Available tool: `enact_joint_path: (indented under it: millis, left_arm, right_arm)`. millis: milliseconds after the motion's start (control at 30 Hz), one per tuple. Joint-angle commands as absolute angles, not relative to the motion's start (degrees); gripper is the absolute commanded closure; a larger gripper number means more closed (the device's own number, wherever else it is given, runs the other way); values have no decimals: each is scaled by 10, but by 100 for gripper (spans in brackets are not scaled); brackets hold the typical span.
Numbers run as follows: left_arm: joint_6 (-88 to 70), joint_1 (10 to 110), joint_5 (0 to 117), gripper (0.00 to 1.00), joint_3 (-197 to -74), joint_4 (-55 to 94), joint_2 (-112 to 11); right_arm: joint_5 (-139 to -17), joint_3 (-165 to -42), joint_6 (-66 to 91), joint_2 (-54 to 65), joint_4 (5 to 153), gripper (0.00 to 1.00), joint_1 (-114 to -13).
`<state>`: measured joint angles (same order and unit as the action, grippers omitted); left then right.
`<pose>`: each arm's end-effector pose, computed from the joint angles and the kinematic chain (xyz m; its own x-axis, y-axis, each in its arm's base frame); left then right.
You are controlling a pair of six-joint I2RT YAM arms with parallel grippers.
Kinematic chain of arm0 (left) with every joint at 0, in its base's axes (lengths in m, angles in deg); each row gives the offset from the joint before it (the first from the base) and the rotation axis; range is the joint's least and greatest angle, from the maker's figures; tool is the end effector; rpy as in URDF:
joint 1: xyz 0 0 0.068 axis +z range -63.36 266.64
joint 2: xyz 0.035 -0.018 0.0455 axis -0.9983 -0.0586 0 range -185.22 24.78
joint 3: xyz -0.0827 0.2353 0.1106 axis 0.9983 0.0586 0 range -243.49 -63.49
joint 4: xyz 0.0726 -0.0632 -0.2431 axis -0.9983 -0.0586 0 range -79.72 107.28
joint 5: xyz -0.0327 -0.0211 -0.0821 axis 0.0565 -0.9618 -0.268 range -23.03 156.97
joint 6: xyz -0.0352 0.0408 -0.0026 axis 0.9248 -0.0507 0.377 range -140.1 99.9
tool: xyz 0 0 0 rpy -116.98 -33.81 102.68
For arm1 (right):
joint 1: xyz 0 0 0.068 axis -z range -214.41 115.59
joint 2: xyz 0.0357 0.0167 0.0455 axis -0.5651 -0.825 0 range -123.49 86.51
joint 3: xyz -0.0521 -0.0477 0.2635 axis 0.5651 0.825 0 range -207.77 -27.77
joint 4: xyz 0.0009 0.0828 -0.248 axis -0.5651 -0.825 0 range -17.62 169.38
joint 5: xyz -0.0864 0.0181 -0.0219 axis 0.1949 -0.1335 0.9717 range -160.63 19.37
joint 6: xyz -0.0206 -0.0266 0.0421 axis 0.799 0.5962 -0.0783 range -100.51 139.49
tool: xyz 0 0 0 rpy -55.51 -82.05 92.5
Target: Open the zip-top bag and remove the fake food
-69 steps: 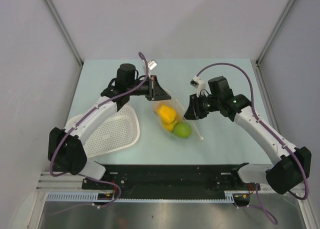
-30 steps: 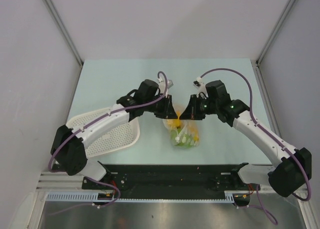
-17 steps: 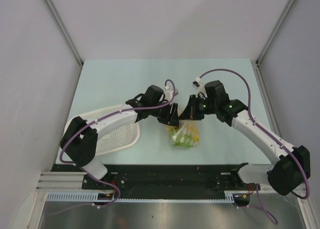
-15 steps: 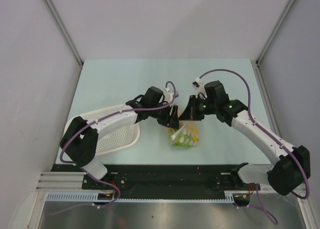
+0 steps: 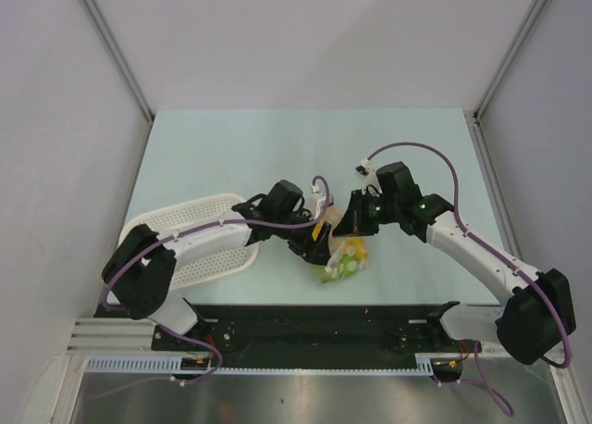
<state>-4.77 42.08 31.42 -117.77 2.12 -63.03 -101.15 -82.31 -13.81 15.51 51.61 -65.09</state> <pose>0.2101 -0.2359 0.2146 -0.7395 0.4261 -0.5212 0.6727 0.4387 -0.5958 0.2153 0.1489 0.2783 -0.9145 0.0073 -0.4044 -0.2996 0.6595 0.6894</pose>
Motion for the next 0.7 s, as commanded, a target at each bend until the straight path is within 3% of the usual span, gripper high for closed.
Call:
enact_joint_path:
  millis: [0, 133, 233, 467, 567, 667]
  left_arm:
    - [-69, 390, 410, 19, -1158, 32, -613]
    - [-38, 387, 459, 18, -1133, 28, -620]
    - [-21, 387, 435, 25, -1117, 42, -621]
    - [-19, 388, 438, 34, -1092, 70, -485]
    - [-17, 390, 437, 41, -1095, 65, -454]
    - [-8, 392, 446, 42, -1111, 37, -446]
  right_arm:
    - [-1015, -811, -154, 180, 549, 100, -656]
    - [-1001, -802, -156, 186, 549, 100, -666]
    - [-999, -806, -167, 186, 556, 100, -680]
    - [-974, -883, -164, 192, 519, 100, -713]
    - [-973, -895, -161, 189, 508, 100, -718]
    - [-972, -891, -161, 188, 508, 100, -719]
